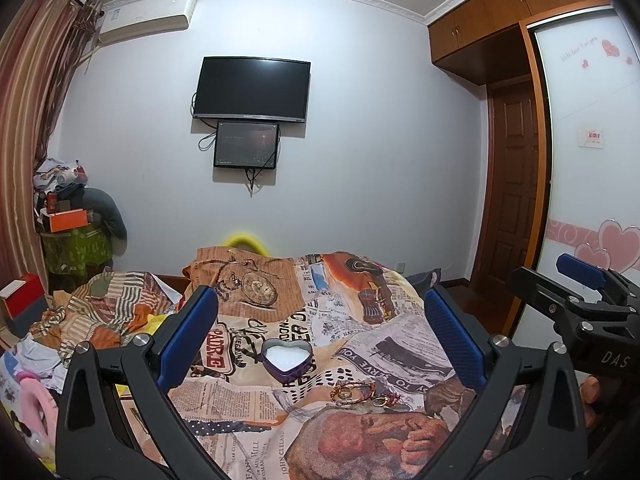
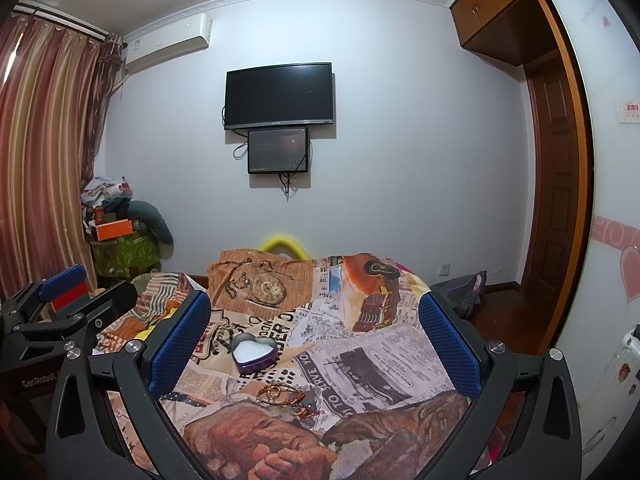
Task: Organize jewelry
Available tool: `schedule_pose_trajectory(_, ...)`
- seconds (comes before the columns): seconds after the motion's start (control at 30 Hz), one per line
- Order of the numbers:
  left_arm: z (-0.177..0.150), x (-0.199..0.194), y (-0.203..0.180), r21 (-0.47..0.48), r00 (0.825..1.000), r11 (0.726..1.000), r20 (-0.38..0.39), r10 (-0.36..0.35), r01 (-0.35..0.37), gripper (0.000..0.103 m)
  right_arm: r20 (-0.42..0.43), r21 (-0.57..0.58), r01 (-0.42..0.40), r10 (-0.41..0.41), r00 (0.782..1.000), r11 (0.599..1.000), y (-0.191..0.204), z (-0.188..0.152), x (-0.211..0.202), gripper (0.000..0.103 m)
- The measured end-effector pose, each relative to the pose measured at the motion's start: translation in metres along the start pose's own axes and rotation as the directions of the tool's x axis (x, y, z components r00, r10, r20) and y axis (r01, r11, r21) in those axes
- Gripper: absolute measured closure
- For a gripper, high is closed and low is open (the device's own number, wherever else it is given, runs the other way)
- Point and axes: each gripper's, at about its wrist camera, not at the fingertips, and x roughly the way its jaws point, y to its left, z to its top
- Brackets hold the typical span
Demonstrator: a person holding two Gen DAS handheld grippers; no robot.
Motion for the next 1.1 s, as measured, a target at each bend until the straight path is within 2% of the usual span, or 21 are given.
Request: schedule_pose_trajectory(1.1,-0.004,0.010,-0.002,0.001,1.000,1.000,-0.016,-0.010,0.010,0.000,-0.013,0.010,0.002,-0.002,1.000,1.000,-0.002,-0.007,0.006,0.000)
